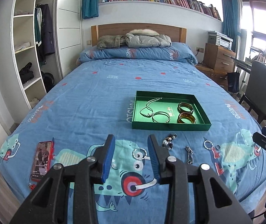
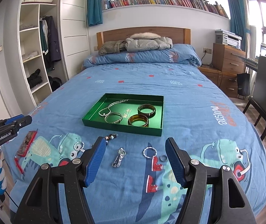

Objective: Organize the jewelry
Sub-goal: 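Move both open tools back over the remaining jewelry, then lower the left tool toward the small silver ring while the right tool approaches the silver watch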

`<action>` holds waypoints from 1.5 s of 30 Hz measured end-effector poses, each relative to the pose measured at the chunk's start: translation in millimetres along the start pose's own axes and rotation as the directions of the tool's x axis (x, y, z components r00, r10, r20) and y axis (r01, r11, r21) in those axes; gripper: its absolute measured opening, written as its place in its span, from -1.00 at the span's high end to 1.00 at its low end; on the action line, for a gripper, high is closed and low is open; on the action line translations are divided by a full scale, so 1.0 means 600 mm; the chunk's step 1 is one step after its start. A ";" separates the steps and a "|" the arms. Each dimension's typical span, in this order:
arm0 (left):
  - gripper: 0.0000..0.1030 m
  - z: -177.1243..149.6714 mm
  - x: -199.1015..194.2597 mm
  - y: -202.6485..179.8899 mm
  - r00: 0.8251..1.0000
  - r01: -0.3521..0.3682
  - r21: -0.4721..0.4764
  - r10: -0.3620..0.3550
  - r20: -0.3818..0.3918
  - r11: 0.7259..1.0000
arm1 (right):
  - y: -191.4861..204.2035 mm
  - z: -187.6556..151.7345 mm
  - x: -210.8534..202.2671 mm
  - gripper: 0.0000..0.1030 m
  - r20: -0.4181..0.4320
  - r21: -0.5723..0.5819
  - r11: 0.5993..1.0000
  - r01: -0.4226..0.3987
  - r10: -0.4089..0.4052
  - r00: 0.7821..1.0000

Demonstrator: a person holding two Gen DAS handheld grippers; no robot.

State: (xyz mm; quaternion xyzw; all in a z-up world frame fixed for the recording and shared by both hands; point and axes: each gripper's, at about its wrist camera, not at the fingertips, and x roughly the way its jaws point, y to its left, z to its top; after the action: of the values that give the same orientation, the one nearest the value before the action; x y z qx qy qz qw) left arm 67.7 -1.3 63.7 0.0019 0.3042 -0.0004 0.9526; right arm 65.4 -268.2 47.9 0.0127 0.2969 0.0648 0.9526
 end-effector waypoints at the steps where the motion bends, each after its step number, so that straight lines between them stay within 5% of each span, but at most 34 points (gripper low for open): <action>1: 0.33 -0.004 -0.003 -0.002 1.000 0.000 0.003 0.000 0.000 1.000 | -0.002 -0.003 -0.003 -0.27 0.001 0.004 1.000 0.000 0.000 1.000; 45: 0.11 -0.052 -0.060 -0.040 1.000 0.006 0.072 -0.007 0.018 0.997 | -0.053 -0.070 -0.047 -0.27 -0.002 0.104 0.994 0.035 -0.035 0.999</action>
State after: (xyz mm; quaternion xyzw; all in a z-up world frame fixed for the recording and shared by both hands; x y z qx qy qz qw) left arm 20.6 -25.2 59.2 0.0352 0.2952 -0.0143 0.9547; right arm 22.6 -303.6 27.3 0.0570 0.3002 0.0324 0.9516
